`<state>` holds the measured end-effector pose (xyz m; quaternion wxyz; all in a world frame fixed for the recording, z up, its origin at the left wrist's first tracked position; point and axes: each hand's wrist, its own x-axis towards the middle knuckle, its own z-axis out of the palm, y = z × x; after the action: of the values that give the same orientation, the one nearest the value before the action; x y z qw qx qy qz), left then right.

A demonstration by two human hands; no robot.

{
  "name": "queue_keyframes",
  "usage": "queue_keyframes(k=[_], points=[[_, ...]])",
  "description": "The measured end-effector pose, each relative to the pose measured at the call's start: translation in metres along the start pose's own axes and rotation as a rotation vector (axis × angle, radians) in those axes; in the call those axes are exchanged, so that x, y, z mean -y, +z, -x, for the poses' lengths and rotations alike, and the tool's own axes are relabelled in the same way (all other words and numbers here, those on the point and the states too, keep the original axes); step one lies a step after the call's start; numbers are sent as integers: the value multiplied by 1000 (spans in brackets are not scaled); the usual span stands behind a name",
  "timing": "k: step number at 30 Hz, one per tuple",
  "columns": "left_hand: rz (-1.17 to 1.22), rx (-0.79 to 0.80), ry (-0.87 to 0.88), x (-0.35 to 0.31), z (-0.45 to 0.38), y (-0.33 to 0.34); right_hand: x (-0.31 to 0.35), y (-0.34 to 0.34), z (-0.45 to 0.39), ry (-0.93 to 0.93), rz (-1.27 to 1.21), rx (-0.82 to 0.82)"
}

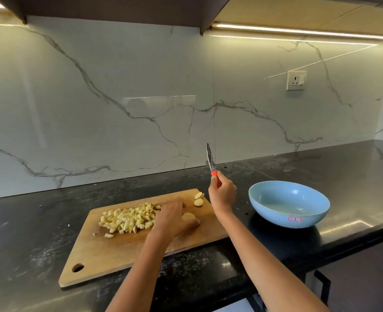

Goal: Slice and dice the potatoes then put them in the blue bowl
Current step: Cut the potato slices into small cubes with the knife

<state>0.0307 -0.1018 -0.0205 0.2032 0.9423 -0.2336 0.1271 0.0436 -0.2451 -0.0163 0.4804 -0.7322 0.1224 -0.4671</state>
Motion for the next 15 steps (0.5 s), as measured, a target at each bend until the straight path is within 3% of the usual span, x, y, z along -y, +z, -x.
queue_keyframes(k=[10, 15], points=[[206, -42, -26, -1, 13, -1, 12, -23, 32, -85, 57, 113], [233, -18, -27, -4, 17, 3, 13, -45, 51, -104, 133, 329]])
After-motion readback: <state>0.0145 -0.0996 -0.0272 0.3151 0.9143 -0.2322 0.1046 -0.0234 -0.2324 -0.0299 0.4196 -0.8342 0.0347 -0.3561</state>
